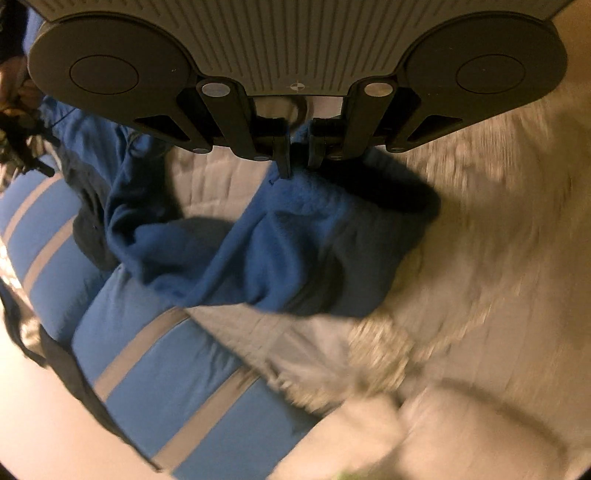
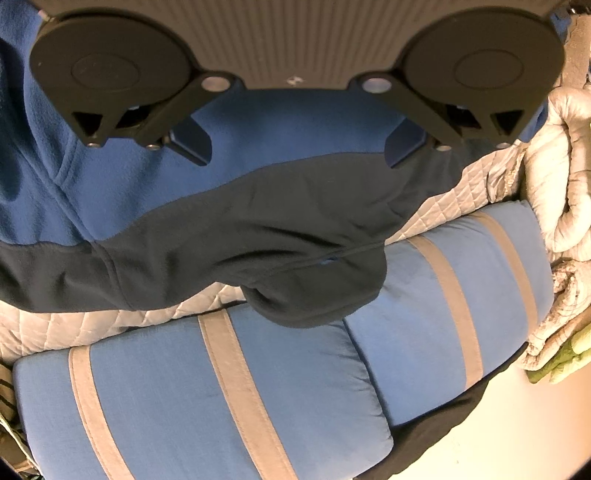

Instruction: Fold clothes

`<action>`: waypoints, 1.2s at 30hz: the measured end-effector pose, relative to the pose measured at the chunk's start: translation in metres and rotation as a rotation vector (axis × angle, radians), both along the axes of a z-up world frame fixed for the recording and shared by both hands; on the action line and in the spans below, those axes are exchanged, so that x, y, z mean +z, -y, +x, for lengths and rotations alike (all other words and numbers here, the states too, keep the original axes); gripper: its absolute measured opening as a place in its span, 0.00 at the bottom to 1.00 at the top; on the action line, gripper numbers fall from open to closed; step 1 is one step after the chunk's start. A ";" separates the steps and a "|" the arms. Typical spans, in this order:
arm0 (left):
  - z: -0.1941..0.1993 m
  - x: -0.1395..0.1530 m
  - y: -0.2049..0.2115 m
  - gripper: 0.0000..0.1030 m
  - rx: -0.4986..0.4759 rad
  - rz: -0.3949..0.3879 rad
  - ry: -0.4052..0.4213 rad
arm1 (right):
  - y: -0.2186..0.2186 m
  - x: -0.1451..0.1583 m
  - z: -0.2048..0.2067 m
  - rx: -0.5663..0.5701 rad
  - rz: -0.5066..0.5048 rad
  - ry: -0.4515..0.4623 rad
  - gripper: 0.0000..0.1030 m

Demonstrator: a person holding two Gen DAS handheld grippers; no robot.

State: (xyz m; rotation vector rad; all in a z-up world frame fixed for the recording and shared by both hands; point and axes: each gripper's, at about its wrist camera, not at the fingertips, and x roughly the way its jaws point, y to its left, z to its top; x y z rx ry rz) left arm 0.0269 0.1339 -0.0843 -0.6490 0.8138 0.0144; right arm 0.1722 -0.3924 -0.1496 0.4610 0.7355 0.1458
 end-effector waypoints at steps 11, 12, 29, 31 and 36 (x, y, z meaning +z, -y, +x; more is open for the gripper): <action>-0.040 -0.036 -0.032 0.65 0.189 -0.392 -0.030 | 0.002 -0.001 0.000 0.000 0.013 -0.013 1.00; -0.040 -0.040 -0.034 0.65 0.207 -0.423 -0.038 | 0.002 -0.002 0.000 0.000 0.014 -0.013 1.00; -0.052 -0.099 -0.042 0.32 0.503 -0.765 -0.069 | 0.004 -0.002 0.000 -0.003 0.030 -0.022 1.00; -0.052 -0.094 -0.043 0.23 0.506 -0.728 -0.078 | 0.005 -0.002 0.000 -0.002 0.033 -0.024 1.00; -0.039 -0.052 -0.049 0.13 0.423 -0.485 -0.120 | 0.005 -0.002 -0.001 -0.001 0.036 -0.024 1.00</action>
